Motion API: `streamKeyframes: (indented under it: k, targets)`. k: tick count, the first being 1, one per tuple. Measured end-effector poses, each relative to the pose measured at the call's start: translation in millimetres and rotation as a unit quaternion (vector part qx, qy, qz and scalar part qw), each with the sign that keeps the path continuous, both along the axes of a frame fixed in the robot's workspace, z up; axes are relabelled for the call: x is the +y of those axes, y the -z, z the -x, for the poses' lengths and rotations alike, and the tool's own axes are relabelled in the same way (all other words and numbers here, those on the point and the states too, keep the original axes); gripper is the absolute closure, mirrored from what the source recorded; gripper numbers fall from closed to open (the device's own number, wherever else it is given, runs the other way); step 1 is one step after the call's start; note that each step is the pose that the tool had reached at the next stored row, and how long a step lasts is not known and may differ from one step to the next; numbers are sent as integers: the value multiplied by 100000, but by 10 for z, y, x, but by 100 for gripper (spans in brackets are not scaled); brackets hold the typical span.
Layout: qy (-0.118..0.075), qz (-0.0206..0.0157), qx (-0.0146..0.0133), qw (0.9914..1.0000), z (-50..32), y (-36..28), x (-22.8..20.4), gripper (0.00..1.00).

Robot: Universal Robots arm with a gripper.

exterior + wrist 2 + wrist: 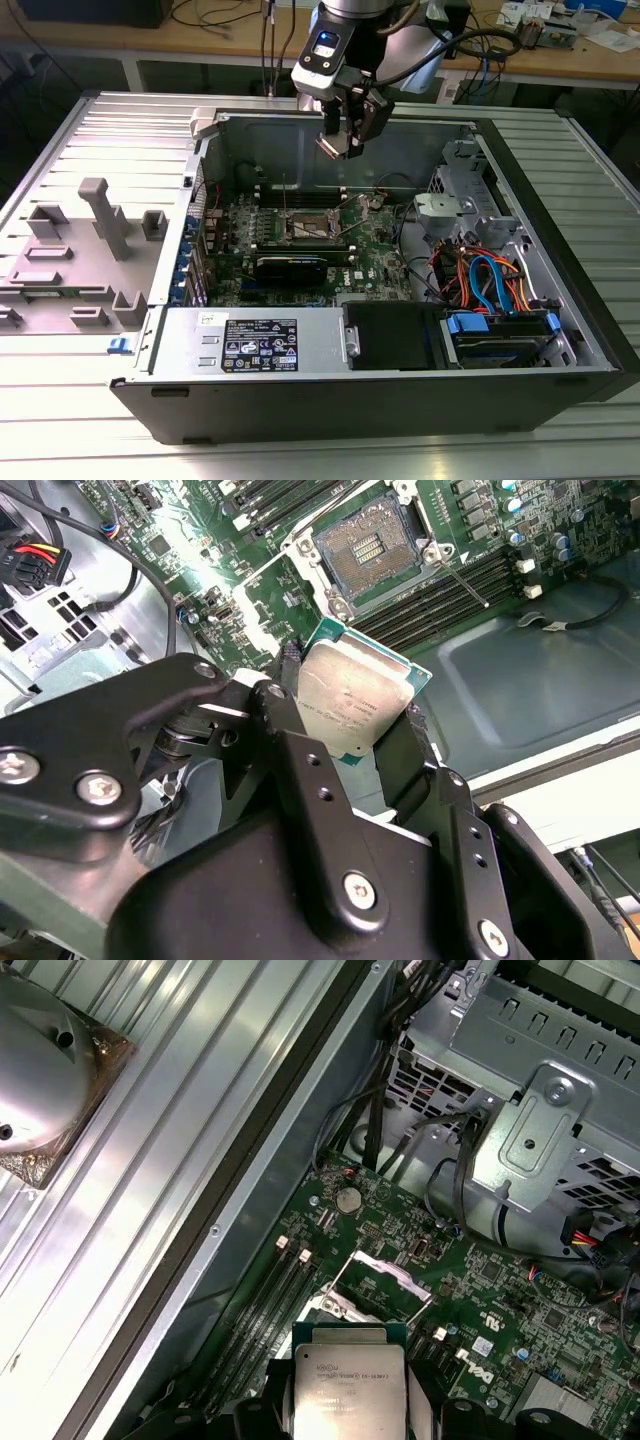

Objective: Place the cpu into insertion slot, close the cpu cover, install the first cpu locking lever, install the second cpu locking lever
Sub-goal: 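Place the cpu into insertion slot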

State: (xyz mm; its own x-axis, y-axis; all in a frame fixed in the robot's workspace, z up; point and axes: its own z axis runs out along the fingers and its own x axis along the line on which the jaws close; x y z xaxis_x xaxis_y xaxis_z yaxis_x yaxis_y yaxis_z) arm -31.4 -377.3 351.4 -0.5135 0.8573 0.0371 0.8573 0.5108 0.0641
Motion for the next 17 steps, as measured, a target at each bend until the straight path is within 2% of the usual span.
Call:
streamKeyframes:
  k: [6, 10, 13, 17]
  targets:
    - [123, -1, 0, 100000, 0, 2, 0, 46]
    - [1602, -2, -2, 99987, 0, 12, 0, 46]
    - [3820, -2, 0, 99927, 0, 34, 0, 46]
    - [6528, -2, 8, 99787, 0, 68, 0, 46]
